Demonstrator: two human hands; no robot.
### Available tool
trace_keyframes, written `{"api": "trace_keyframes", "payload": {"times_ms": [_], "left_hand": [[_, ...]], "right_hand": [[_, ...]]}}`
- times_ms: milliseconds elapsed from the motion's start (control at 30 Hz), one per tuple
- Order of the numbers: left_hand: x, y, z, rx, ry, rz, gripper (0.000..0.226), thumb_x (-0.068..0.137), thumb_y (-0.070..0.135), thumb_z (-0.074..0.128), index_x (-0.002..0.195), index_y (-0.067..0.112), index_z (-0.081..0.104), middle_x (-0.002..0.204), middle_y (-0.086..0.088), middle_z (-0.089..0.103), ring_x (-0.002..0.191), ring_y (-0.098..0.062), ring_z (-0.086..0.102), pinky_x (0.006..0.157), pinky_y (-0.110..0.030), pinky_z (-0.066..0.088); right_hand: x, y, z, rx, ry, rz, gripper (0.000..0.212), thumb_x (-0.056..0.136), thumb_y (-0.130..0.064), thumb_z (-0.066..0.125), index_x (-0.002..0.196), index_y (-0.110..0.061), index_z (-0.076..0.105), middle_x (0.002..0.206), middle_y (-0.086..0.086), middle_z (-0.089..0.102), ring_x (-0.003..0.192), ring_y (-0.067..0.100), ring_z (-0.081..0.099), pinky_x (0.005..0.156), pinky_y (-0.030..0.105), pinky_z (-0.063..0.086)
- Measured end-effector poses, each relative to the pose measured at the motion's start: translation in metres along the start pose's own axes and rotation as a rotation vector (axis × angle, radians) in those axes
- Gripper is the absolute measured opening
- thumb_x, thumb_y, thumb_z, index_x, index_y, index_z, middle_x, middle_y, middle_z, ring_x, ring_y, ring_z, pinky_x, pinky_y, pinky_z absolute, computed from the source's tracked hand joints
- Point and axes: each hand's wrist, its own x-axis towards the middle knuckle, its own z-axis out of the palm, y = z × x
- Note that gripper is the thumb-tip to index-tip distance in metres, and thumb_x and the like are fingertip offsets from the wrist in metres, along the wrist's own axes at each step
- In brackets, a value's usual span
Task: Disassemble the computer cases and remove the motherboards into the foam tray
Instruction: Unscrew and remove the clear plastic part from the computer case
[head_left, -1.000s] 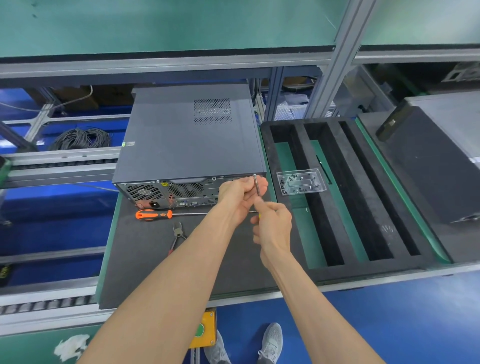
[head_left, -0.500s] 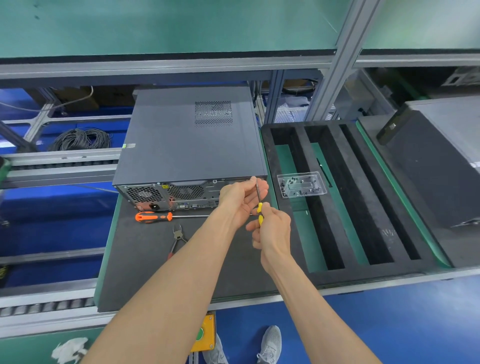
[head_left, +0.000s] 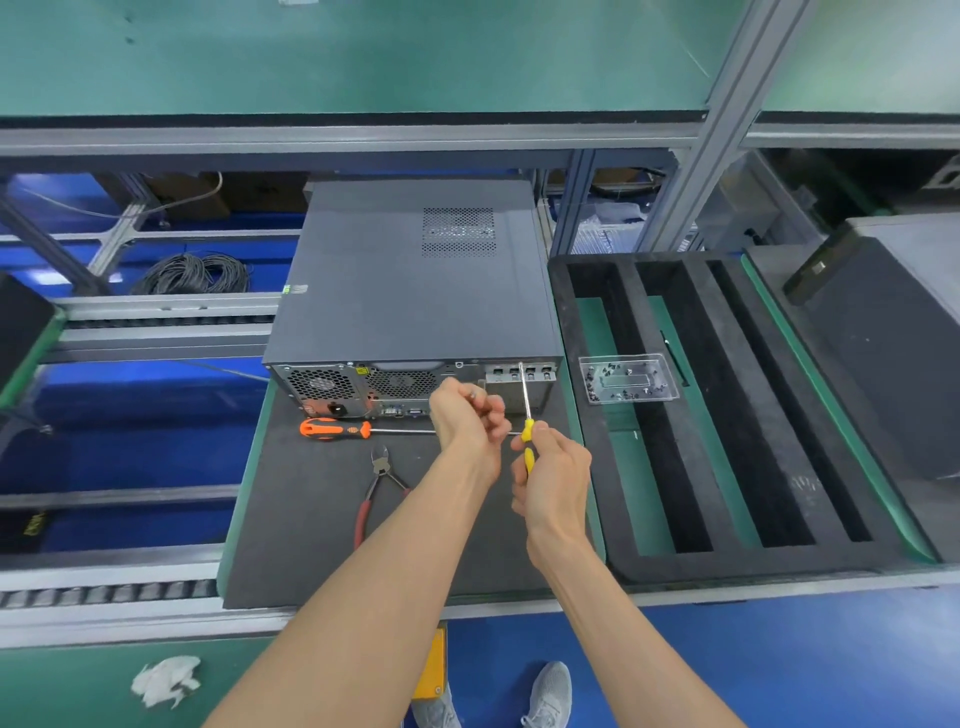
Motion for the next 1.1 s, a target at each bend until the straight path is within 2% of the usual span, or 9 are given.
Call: {"api": "trace_keyframes", "payload": {"times_ms": [100, 267, 333, 400, 467, 533, 633, 833, 1100], "left_hand": [[0.003, 0.012, -0.024, -0.063, -0.061, -0.044, 0.027, 0.079, 0.019, 0.037, 0.052, 0.016, 0.033, 0.052, -0.003, 0.035, 0.040, -0.013, 0.020, 0.038, -0.019, 0.014], [0.014, 0.048, -0.052, -0.013, -0.094, -0.036, 0.048, 0.094, 0.024, 0.044, 0.047, 0.016, 0.039, 0.048, -0.001, 0.035, 0.035, -0.012, 0.018, 0.035, -0.016, 0.018], [0.017, 0.062, -0.063, 0.052, -0.101, -0.016, 0.043, 0.097, 0.025, 0.047, 0.055, 0.014, 0.051, 0.045, 0.003, 0.033, 0.033, -0.011, 0.017, 0.034, -0.015, 0.017], [0.017, 0.074, -0.073, 0.141, -0.132, 0.027, 0.032, 0.098, 0.023, 0.048, 0.076, 0.009, 0.066, 0.043, 0.006, 0.026, 0.034, -0.010, 0.015, 0.034, -0.016, 0.017], [0.017, 0.085, -0.083, 0.189, -0.159, 0.056, 0.026, 0.100, 0.021, 0.049, 0.094, 0.006, 0.070, 0.045, 0.007, 0.022, 0.037, -0.009, 0.013, 0.035, -0.018, 0.017], [0.018, 0.095, -0.093, 0.188, -0.188, 0.060, 0.023, 0.101, 0.019, 0.050, 0.101, 0.006, 0.069, 0.045, 0.008, 0.021, 0.038, -0.008, 0.013, 0.035, -0.020, 0.016], [0.018, 0.105, -0.106, 0.202, -0.213, 0.066, 0.021, 0.101, 0.015, 0.049, 0.108, 0.006, 0.067, 0.044, 0.010, 0.020, 0.037, -0.006, 0.014, 0.036, -0.021, 0.015], [0.020, 0.116, -0.123, 0.257, -0.156, 0.099, 0.025, 0.099, 0.011, 0.053, 0.117, 0.002, 0.068, 0.046, 0.008, 0.019, 0.038, -0.006, 0.015, 0.035, -0.021, 0.016], [0.025, 0.131, -0.120, 0.325, -0.070, 0.149, 0.022, 0.094, 0.003, 0.056, 0.108, 0.000, 0.072, 0.050, 0.005, 0.020, 0.041, -0.008, 0.015, 0.040, -0.022, 0.014]], "right_hand": [[-0.005, -0.003, 0.017, -0.035, -0.054, 0.006, 0.038, 0.099, -0.021, 0.046, 0.076, 0.007, 0.055, 0.058, 0.010, 0.044, 0.046, 0.016, 0.033, 0.040, 0.022, 0.024], [-0.020, -0.004, 0.054, -0.062, -0.181, 0.040, 0.034, 0.098, -0.018, 0.045, 0.066, -0.011, 0.055, 0.055, 0.005, 0.044, 0.044, 0.014, 0.033, 0.041, 0.021, 0.024], [-0.026, -0.001, 0.068, -0.077, -0.219, 0.060, 0.034, 0.099, -0.020, 0.043, 0.069, -0.011, 0.057, 0.053, 0.002, 0.044, 0.042, 0.012, 0.033, 0.040, 0.019, 0.025], [-0.032, 0.003, 0.082, -0.051, -0.247, 0.105, 0.032, 0.101, -0.022, 0.042, 0.073, -0.013, 0.054, 0.054, 0.002, 0.043, 0.040, 0.011, 0.030, 0.039, 0.019, 0.022], [-0.036, 0.006, 0.095, -0.015, -0.277, 0.152, 0.029, 0.102, -0.023, 0.040, 0.077, -0.014, 0.049, 0.056, 0.003, 0.042, 0.040, 0.011, 0.027, 0.039, 0.019, 0.021], [-0.040, 0.010, 0.106, -0.001, -0.300, 0.179, 0.026, 0.103, -0.022, 0.038, 0.080, -0.015, 0.046, 0.058, 0.003, 0.041, 0.040, 0.011, 0.026, 0.039, 0.019, 0.020], [-0.047, 0.016, 0.121, 0.004, -0.332, 0.213, 0.024, 0.104, -0.022, 0.036, 0.085, -0.014, 0.049, 0.055, 0.002, 0.042, 0.042, 0.011, 0.027, 0.039, 0.018, 0.020], [-0.060, 0.028, 0.143, -0.036, -0.383, 0.257, 0.026, 0.105, -0.023, 0.032, 0.090, -0.014, 0.050, 0.054, 0.002, 0.047, 0.042, 0.013, 0.036, 0.041, 0.018, 0.024], [-0.058, 0.034, 0.164, -0.036, -0.354, 0.205, 0.027, 0.103, -0.019, 0.030, 0.087, -0.015, 0.051, 0.050, -0.003, 0.046, 0.044, 0.014, 0.036, 0.039, 0.017, 0.025]]}}
